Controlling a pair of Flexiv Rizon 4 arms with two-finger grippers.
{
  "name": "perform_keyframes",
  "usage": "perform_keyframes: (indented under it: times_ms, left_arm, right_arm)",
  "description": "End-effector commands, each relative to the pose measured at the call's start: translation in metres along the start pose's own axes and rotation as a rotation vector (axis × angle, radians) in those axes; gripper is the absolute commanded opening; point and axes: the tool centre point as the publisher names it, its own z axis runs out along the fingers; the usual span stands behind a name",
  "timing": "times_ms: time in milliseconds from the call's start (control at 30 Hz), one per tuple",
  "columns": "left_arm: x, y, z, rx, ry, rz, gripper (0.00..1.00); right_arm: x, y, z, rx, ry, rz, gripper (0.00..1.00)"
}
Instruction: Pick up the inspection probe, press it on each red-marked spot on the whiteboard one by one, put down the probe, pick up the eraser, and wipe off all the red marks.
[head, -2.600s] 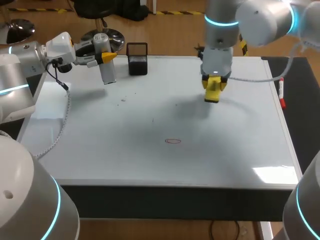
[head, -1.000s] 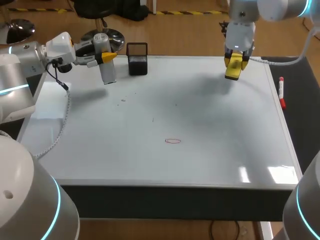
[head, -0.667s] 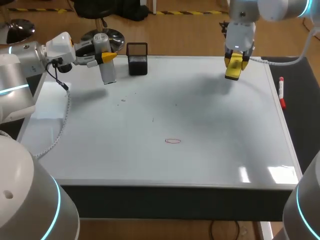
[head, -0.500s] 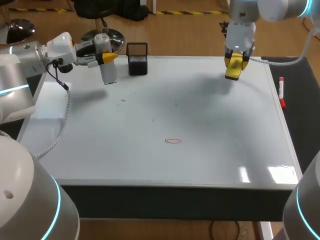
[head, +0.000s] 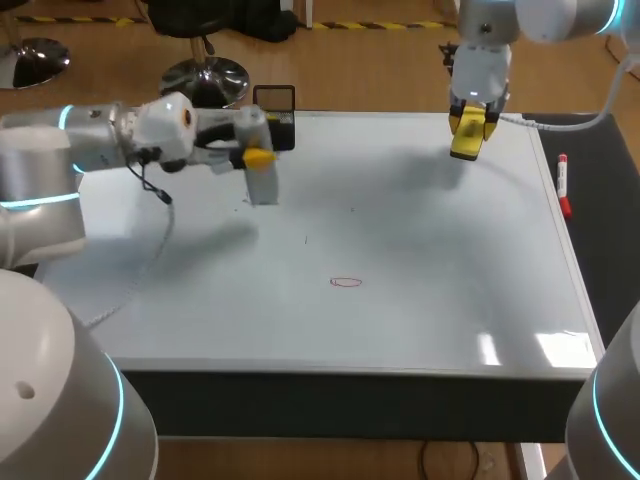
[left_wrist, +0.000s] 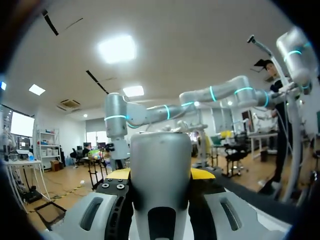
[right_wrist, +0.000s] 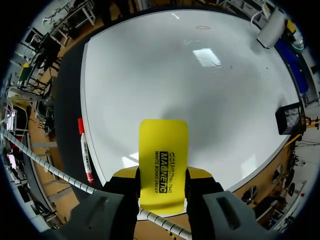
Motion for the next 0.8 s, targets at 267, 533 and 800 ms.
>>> perform_keyframes:
  times_ms: [267,533,800]
  left_arm:
    - [0.066,0.024,0.076,0.009,0.138,-0.080,0.00]
    - [0.086,0.048,0.103,0.026,0.193,-0.157,0.00]
    - [0.096,0.062,0.110,0.031,0.213,-0.173,0.00]
  right_arm:
    - [0.001,0.000,-0.002,0.002,0.003,-0.001,0.00]
    - [0.001,0.000,-0.002,0.002,0.003,-0.001,0.00]
    - [0.001,0.000,-0.002,0.002,0.003,-0.001,0.00]
